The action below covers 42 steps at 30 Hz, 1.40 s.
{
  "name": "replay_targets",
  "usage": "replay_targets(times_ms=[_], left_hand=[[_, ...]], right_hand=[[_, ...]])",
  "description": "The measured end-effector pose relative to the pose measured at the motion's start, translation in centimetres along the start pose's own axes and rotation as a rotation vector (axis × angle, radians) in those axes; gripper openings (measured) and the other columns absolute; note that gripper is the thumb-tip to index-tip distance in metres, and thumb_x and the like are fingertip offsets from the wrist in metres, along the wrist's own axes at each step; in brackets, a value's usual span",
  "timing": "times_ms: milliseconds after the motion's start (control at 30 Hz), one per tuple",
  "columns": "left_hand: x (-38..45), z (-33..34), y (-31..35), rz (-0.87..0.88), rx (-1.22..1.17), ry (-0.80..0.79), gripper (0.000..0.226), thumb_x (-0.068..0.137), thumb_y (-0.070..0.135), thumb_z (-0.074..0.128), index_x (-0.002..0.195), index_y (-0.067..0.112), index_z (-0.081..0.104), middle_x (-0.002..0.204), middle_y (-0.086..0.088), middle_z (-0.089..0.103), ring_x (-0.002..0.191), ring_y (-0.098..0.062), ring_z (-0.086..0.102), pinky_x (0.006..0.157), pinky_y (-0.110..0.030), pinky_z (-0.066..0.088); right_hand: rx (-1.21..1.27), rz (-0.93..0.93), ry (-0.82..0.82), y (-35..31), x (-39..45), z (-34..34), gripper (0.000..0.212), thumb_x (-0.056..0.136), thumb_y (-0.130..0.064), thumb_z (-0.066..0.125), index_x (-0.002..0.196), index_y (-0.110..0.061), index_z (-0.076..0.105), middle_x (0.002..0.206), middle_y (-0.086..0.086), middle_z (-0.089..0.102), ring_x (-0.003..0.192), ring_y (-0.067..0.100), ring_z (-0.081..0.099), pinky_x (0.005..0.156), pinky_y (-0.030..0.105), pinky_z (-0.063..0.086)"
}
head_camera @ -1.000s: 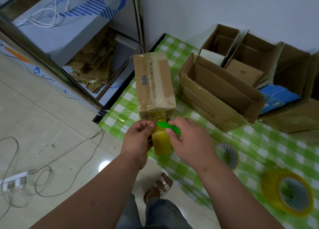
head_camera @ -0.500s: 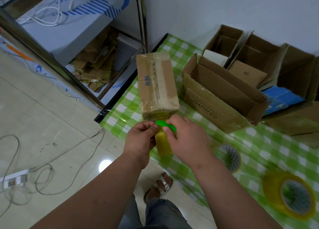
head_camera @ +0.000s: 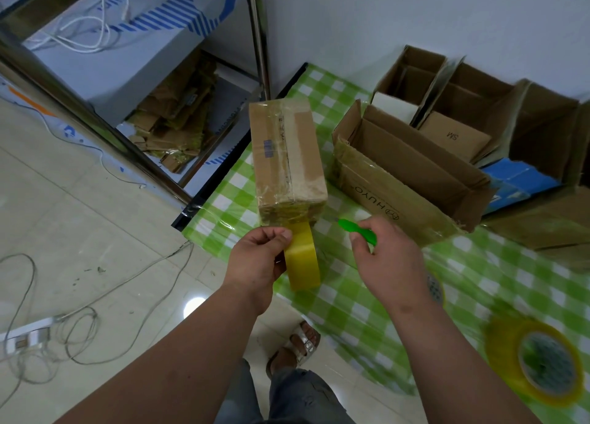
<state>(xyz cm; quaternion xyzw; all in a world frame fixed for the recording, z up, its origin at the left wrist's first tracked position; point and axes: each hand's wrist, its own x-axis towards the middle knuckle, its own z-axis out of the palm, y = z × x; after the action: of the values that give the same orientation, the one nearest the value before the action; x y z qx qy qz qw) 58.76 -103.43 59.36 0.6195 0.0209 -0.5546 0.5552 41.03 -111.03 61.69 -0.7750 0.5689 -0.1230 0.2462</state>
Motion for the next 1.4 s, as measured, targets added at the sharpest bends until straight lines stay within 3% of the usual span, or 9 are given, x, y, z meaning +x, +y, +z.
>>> replay_targets(times_ms=[267, 400, 533, 700, 800, 900, 1100, 1267, 1400], left_hand=[[-0.3, 0.1, 0.1, 0.003, 0.034, -0.029, 0.025, 0.088, 0.006, 0.069, 0.067, 0.019, 0.073, 0.074, -0.002, 0.07, 0.068, -0.017, 0.066, 0.059, -0.03, 0.056], [-0.4, 0.0, 0.3, 0.01, 0.077, -0.042, 0.023, 0.088, 0.007, 0.069, 0.069, 0.018, 0.071, 0.072, -0.002, 0.069, 0.067, -0.017, 0.065, 0.059, -0.031, 0.056], [-0.6, 0.4, 0.2, 0.037, 0.147, -0.057, 0.013, 0.088, 0.009, 0.07, 0.076, 0.013, 0.068, 0.075, -0.005, 0.066, 0.069, -0.019, 0.063, 0.064, -0.034, 0.055], [-1.1, 0.7, 0.5, 0.079, 0.23, -0.105, 0.015, 0.088, 0.011, 0.071, 0.074, 0.017, 0.068, 0.069, 0.001, 0.066, 0.059, -0.012, 0.062, 0.057, -0.028, 0.054], [-1.3, 0.7, 0.4, 0.187, 0.379, -0.095, 0.022, 0.087, 0.016, 0.073, 0.068, 0.025, 0.068, 0.098, 0.006, 0.067, 0.079, -0.015, 0.065, 0.072, -0.037, 0.058], [-1.8, 1.0, 0.7, 0.309, 0.56, -0.096, 0.017, 0.086, 0.018, 0.075, 0.073, 0.028, 0.068, 0.127, 0.015, 0.055, 0.103, -0.02, 0.061, 0.085, -0.042, 0.056], [-2.6, 0.7, 1.1, 0.229, 0.559, -0.24, 0.024, 0.081, 0.014, 0.08, 0.089, 0.026, 0.061, 0.1, -0.015, 0.069, 0.073, -0.033, 0.067, 0.073, -0.049, 0.06], [-2.7, 0.9, 1.1, 0.145, 0.488, -0.293, 0.029, 0.081, 0.007, 0.078, 0.1, 0.017, 0.058, 0.081, 0.014, 0.071, 0.058, -0.008, 0.065, 0.055, -0.023, 0.054], [-2.1, 1.2, 1.7, 0.092, 0.455, -0.195, 0.031, 0.082, 0.009, 0.078, 0.107, 0.017, 0.061, 0.089, 0.005, 0.068, 0.058, -0.009, 0.066, 0.054, -0.023, 0.053]], right_hand=[[-0.247, 0.218, -0.432, 2.9, -0.4, 3.6, 0.059, 0.098, -0.021, 0.043, 0.153, -0.029, 0.023, 0.147, 0.008, 0.036, 0.13, 0.03, 0.041, 0.107, 0.044, 0.034], [-0.134, 0.261, -0.335, 2.1, -0.4, 3.6, 0.051, 0.098, -0.033, 0.047, 0.148, -0.035, 0.036, 0.157, -0.003, 0.023, 0.142, 0.026, 0.023, 0.115, 0.048, 0.02], [0.434, 0.172, -0.243, -1.3, 0.2, 2.9, 0.039, 0.094, -0.037, 0.059, 0.133, -0.032, 0.055, 0.135, -0.011, 0.042, 0.133, 0.015, 0.037, 0.111, 0.04, 0.033], [0.495, 0.096, -0.252, -3.1, 0.3, 2.7, 0.008, 0.088, -0.024, 0.07, 0.094, -0.028, 0.067, 0.116, -0.01, 0.055, 0.122, 0.012, 0.047, 0.103, 0.029, 0.037], [0.546, 0.123, -0.231, -3.0, 0.2, 2.4, 0.018, 0.087, -0.018, 0.071, 0.076, -0.03, 0.061, 0.11, -0.009, 0.06, 0.113, 0.01, 0.053, 0.096, 0.028, 0.039], [0.521, 0.09, -0.206, -3.1, -0.1, 2.3, 0.024, 0.088, -0.016, 0.069, 0.076, -0.033, 0.058, 0.107, -0.01, 0.061, 0.111, 0.009, 0.054, 0.094, 0.028, 0.04], [0.346, -0.068, -0.078, -3.4, -0.6, 2.2, 0.007, 0.088, -0.012, 0.065, 0.084, -0.018, 0.063, 0.092, -0.008, 0.059, 0.1, 0.014, 0.05, 0.085, 0.035, 0.043], [0.257, -0.195, 0.008, -3.8, -1.1, 1.9, 0.008, 0.085, -0.004, 0.062, 0.081, -0.01, 0.062, 0.084, -0.006, 0.057, 0.089, 0.019, 0.05, 0.078, 0.044, 0.045], [0.242, -0.249, 0.068, -4.6, -1.7, 1.9, 0.006, 0.086, -0.009, 0.059, 0.081, -0.012, 0.061, 0.084, -0.002, 0.058, 0.085, 0.021, 0.051, 0.074, 0.043, 0.045]])
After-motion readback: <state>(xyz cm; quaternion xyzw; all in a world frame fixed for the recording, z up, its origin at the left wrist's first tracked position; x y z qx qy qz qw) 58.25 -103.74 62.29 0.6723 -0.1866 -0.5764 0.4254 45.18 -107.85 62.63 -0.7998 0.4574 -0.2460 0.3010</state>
